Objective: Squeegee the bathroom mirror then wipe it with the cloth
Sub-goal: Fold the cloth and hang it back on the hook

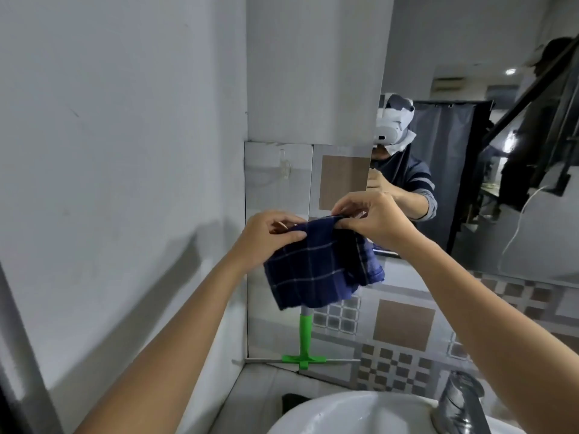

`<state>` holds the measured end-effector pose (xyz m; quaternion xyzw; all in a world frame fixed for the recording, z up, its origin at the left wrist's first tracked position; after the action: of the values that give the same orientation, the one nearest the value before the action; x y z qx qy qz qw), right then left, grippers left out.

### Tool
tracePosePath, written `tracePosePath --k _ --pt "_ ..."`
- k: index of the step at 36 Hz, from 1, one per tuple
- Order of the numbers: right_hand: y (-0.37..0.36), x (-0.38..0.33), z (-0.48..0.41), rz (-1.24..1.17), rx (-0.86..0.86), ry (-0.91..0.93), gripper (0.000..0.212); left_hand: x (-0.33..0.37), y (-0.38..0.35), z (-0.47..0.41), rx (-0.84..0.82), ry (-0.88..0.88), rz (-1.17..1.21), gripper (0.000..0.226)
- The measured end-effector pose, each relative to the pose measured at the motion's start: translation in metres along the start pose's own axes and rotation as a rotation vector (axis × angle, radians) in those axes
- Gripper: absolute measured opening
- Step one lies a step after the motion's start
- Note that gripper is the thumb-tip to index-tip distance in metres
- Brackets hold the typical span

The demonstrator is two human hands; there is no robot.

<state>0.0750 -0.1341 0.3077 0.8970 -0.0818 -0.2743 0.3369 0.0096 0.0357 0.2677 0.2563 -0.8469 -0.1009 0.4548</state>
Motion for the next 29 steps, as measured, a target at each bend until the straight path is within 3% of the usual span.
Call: tracePosePath --k 6,11,19,22,29 --pt "0.001 -0.021 -0.052 0.062 0.232 -0.007 0.009 0.007 0.046 -0.047 0.335 -0.116 -0.144 0.016" --pt "-0.003 -0.043 -0.073 0.108 0.374 -0.02 0.013 0.019 0.06 -0.061 0.527 -0.114 -0.207 0.012" --pt "-0.031 -0.036 -0.07 0.287 0.361 -0.011 0.021 0.01 0.053 -0.065 0.555 -0.069 -0.339 0.017" --pt "-0.049 -0.009 -0.121 0.278 0.388 0.026 0.02 -0.032 0.069 -0.118 0.602 -0.058 -0.289 0.019" --pt "-0.046 -0.004 -0.117 0.15 0.42 0.032 0.019 -0.03 0.072 -0.118 0.577 -0.093 -0.032 0.015"
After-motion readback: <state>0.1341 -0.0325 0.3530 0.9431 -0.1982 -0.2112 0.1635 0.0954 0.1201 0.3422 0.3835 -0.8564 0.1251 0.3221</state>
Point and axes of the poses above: each hand's wrist, its own z-axis away from the middle knuckle, its own y-axis out of the back of the hand, x = y × z, the point moved 6 cm from there along -z, towards the middle knuckle, and after that the axes turned 1 degree about y, right-handed, at the moved point
